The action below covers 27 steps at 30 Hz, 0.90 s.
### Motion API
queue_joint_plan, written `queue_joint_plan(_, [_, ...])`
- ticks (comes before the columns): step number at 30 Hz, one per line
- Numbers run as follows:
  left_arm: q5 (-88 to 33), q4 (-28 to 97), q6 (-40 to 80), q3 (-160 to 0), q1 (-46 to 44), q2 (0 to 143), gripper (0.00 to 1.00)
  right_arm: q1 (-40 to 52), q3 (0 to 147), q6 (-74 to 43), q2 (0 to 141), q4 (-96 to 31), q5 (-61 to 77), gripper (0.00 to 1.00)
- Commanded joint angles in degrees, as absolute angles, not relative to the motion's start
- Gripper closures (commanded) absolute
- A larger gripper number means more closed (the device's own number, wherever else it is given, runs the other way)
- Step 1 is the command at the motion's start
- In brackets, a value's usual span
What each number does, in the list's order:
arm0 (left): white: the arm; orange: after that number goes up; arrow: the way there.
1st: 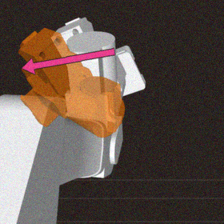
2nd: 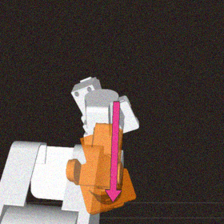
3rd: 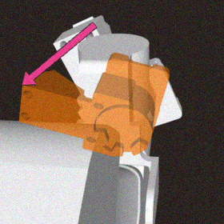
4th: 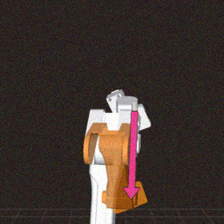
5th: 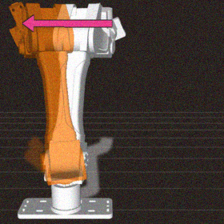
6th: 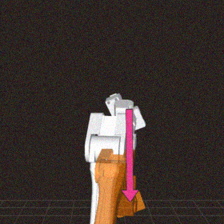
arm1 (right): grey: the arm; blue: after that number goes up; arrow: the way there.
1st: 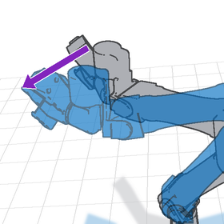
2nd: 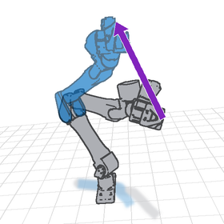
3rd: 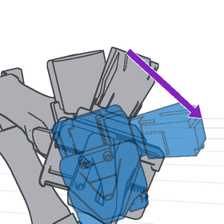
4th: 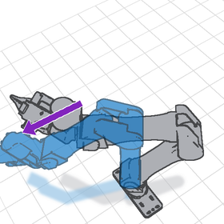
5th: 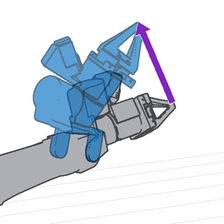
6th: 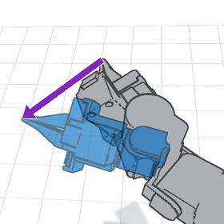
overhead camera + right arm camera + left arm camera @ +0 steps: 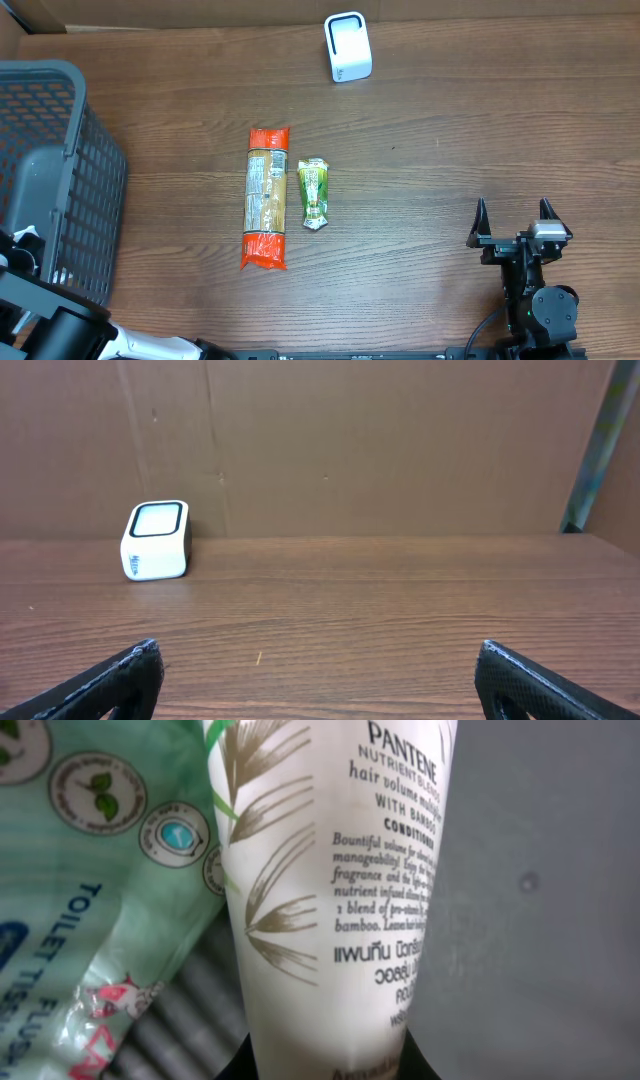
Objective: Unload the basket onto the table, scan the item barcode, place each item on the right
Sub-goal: 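Grasp the white Pantene tube with the left gripper and lift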
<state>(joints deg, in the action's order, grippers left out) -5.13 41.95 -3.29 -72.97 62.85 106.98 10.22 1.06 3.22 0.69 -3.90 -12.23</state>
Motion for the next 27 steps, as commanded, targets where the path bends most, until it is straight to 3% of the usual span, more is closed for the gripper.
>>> queue_joint_plan(1, [-5.8, 44.9, -2.7, -78.5, 62.4, 107.9, 0.96, 10.5, 0.5, 3.5, 0.3, -3.5, -12.3, 0.0])
queue_joint_plan(16, [-7.4, 57.1, -2.5, -95.4, 60.6, 107.5, 0.96, 10.5, 0.5, 3.5, 0.3, -3.5, -12.3, 0.0])
queue_joint_plan(27, [-14.0, 58.4, 0.6, -103.4, 53.2, 98.8, 0.96, 10.5, 0.5, 3.5, 0.3, -3.5, -12.3, 0.0])
